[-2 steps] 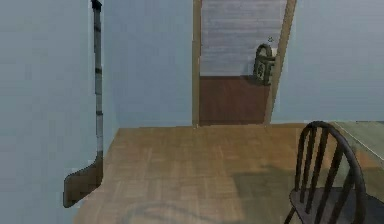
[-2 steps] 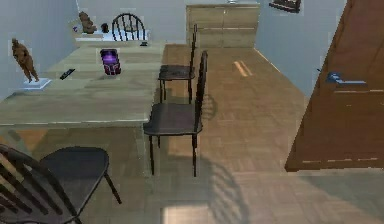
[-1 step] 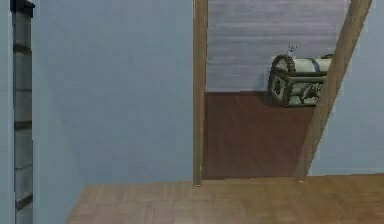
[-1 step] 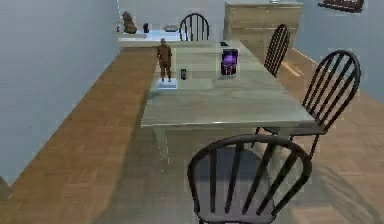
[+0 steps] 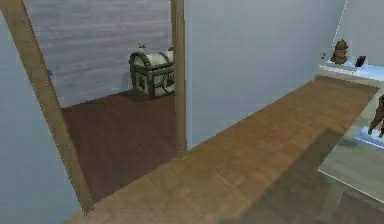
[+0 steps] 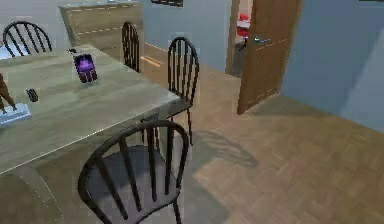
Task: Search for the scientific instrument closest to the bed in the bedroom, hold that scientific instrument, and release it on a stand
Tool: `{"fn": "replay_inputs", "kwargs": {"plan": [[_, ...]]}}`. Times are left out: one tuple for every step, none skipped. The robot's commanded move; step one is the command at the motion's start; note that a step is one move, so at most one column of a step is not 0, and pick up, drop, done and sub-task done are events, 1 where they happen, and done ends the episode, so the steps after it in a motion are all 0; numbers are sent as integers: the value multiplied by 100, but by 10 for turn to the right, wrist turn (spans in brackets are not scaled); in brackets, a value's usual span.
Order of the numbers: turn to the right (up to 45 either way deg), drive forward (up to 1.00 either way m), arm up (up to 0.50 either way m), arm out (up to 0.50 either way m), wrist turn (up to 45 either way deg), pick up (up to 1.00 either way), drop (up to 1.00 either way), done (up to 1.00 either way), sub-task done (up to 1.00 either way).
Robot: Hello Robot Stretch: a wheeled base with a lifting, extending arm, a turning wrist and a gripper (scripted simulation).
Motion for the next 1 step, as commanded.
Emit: {"fn": "replay_inputs", "kwargs": {"plan": [[0, 100, 0, 0, 0, 0, 0, 0, 0]]}}
